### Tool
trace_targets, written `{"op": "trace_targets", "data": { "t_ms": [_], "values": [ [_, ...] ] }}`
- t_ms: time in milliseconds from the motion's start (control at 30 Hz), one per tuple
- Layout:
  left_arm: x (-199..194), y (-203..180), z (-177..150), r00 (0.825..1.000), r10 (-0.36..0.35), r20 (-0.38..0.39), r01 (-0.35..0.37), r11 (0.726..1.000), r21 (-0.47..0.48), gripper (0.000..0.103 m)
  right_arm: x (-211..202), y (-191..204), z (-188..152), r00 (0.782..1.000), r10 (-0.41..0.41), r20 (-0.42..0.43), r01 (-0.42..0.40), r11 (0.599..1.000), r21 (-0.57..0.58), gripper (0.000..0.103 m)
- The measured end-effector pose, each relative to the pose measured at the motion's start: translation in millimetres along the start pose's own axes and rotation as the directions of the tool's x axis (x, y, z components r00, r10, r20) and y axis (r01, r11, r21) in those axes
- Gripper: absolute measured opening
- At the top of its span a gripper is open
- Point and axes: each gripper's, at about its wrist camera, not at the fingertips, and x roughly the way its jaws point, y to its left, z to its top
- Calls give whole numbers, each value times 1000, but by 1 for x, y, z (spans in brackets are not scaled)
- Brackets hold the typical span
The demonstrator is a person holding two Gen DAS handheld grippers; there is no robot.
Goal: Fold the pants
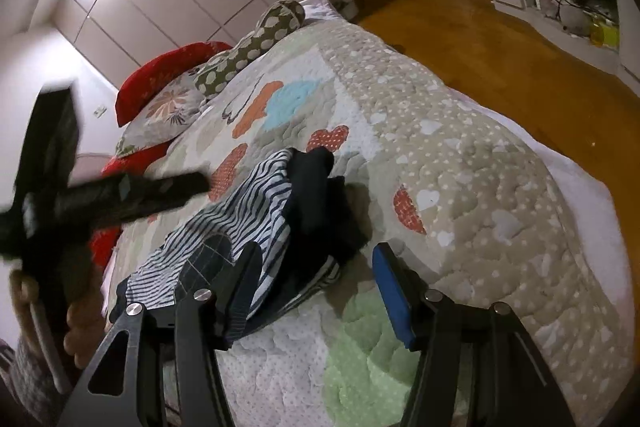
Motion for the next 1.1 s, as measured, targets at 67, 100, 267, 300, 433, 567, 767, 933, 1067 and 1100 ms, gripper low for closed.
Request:
{"op": "trace_targets", "data": {
  "t_ms": [67,100,267,300,433,567,767,933,1067,1100],
  "values": [
    [18,-7,12,999,-26,-46,28,999,30,66,6,2,3,1000,2,-11,-2,1000,-15,65],
    [28,-12,17,996,-41,-81,45,998,47,66,10,3,4,1000,3,-13,-3,1000,-19,66],
    [71,-30,27,976,-64,-208,92,988,127,67,28,11,11,1000,3,-26,-4,998,-67,70],
    [74,-33,27,976,-55,-209,84,987,135,66,33,13,12,1000,-3,-27,1,997,-82,70],
    [67,-35,25,977,-63,-202,98,981,167,24,45,16,15,1000,6,-18,-8,995,-104,28],
    [41,-15,19,984,-123,-125,138,984,116,19,39,14,22,996,81,-23,-82,995,-51,24],
    [-9,47,-10,981,-194,26,196,977,-83,19,32,59,23,991,129,-36,-133,981,-140,24],
    [-47,126,-62,969,-170,178,220,924,-312,44,49,117,8,973,193,-127,-221,939,-265,31],
    [-90,169,-124,957,-45,288,176,876,-450,68,86,148,-20,870,320,-375,-417,884,-212,57],
    [-98,172,-135,954,4,300,144,872,-468,70,89,152,-25,850,334,-406,-439,877,-197,57]
  ]
}}
